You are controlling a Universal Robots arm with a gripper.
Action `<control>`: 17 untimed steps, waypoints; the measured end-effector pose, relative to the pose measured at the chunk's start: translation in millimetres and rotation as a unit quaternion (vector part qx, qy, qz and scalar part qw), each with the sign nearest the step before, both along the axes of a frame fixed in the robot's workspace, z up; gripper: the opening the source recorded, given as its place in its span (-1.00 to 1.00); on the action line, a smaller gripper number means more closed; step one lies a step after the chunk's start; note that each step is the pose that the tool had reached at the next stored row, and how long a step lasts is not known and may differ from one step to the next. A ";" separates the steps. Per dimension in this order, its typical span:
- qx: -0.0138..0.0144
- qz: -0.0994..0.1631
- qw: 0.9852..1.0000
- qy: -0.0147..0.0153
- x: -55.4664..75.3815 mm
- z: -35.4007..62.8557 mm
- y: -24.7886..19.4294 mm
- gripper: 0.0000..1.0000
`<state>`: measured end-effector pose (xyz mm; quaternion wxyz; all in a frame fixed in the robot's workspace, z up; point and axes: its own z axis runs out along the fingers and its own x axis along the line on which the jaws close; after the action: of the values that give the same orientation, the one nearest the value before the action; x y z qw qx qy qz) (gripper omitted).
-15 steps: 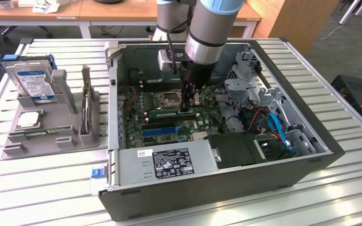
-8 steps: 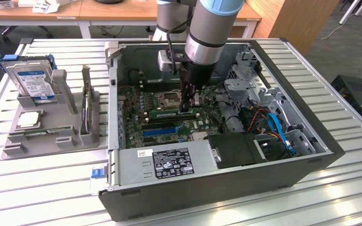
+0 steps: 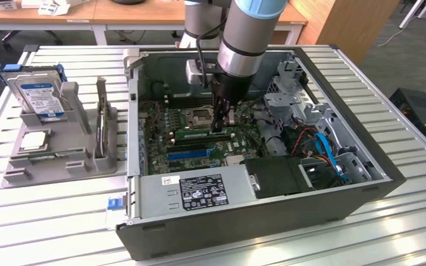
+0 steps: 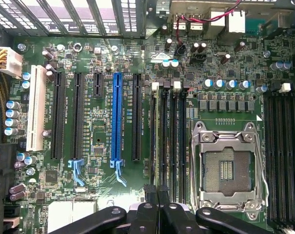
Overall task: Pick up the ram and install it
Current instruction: 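Insert the ram into the slot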
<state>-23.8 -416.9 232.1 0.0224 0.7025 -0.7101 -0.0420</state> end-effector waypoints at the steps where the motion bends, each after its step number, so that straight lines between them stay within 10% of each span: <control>1: 0.000 0.000 1.000 0.000 0.0 -0.2 0.0 -0.77; 17: 0.000 0.000 1.000 0.000 0.0 -1.0 0.0 -0.77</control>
<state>-23.8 -416.9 231.1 0.0224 0.7025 -0.7101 -0.0420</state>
